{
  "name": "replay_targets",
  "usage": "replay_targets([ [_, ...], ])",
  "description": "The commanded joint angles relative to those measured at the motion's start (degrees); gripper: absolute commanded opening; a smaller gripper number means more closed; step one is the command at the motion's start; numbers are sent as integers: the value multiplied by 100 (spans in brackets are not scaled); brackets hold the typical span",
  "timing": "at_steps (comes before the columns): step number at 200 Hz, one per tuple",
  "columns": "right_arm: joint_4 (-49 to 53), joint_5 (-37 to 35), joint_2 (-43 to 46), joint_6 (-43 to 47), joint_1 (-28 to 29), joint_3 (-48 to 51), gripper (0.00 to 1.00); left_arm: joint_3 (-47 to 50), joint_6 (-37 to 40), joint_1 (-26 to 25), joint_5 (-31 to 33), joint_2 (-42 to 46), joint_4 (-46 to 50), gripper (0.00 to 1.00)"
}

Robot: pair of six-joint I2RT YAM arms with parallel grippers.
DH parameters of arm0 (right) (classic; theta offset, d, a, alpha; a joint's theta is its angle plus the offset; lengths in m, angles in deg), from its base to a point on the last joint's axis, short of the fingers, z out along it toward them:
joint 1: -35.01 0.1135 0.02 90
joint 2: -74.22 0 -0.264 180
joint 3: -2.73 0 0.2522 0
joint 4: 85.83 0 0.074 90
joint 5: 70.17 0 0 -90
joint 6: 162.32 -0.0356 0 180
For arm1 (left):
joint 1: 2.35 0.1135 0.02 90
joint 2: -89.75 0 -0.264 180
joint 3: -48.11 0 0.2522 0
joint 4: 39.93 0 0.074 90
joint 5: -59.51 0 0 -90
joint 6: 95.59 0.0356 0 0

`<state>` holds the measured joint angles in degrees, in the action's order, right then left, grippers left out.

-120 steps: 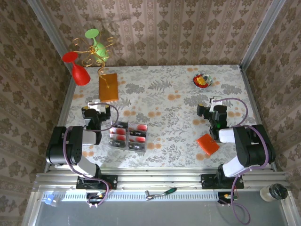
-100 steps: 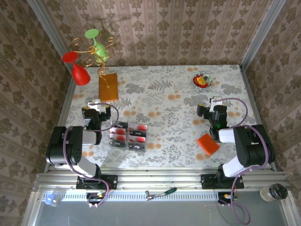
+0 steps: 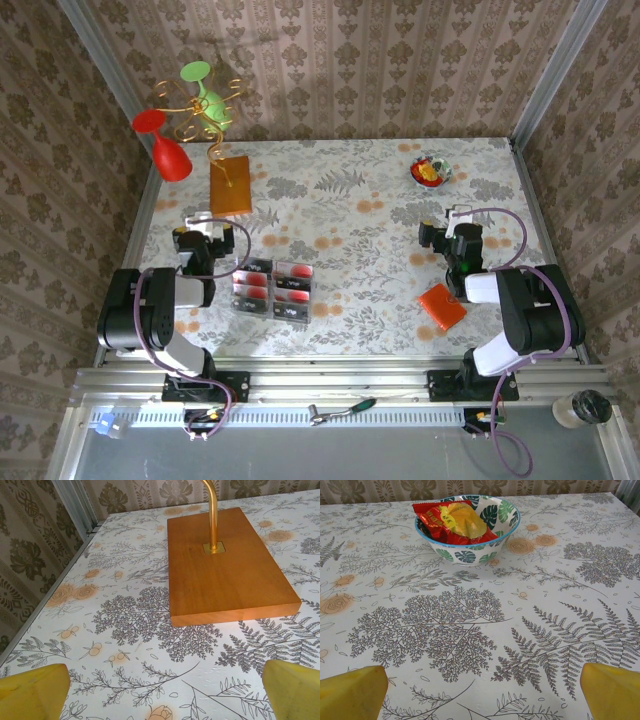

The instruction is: Put the credit cards into the card holder

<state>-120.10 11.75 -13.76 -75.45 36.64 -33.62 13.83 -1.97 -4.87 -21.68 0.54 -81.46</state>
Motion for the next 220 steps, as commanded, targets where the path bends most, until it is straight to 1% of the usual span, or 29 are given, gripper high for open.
replay_targets([
  [1,-84,113,37,77,4,-77,100,-137,-111,48,-81,-15,122,100],
  [98,-59,184,43,60,-30,-81,100,-88,-113,42,-81,10,49,100],
  [108,-69,213,53,80,-24,-83,100,-104,-142,58,-71,108,157,100],
  [121,306,231,239,158,26,-216,100,-235,-255,138,-54,406,637,100],
  [136,893,-47,498,187,130,-430,100,-390,-487,324,-107,752,1305,100],
  [155,1406,-164,782,197,174,-597,100,-483,-748,599,-264,1128,1758,100],
  [169,2017,-357,1163,60,189,-795,100,-567,-916,694,-186,1439,2052,100],
  [179,2622,-538,1321,-232,189,-1051,100,-720,-1026,717,-125,1689,2392,100],
  [190,3181,-789,1483,-641,190,-1333,100,-1026,-1207,709,-100,1940,3119,100],
  [202,3866,-1244,1644,-1717,169,-1628,100,-1433,-1513,701,-105,2170,4019,100],
  [212,4604,-899,1807,-2313,43,-1921,100,-1750,-1889,708,-93,2355,4813,100],
  [220,4794,-445,1906,-2489,-2,-2009,100,-1943,-2195,714,-162,2503,5390,100],
])
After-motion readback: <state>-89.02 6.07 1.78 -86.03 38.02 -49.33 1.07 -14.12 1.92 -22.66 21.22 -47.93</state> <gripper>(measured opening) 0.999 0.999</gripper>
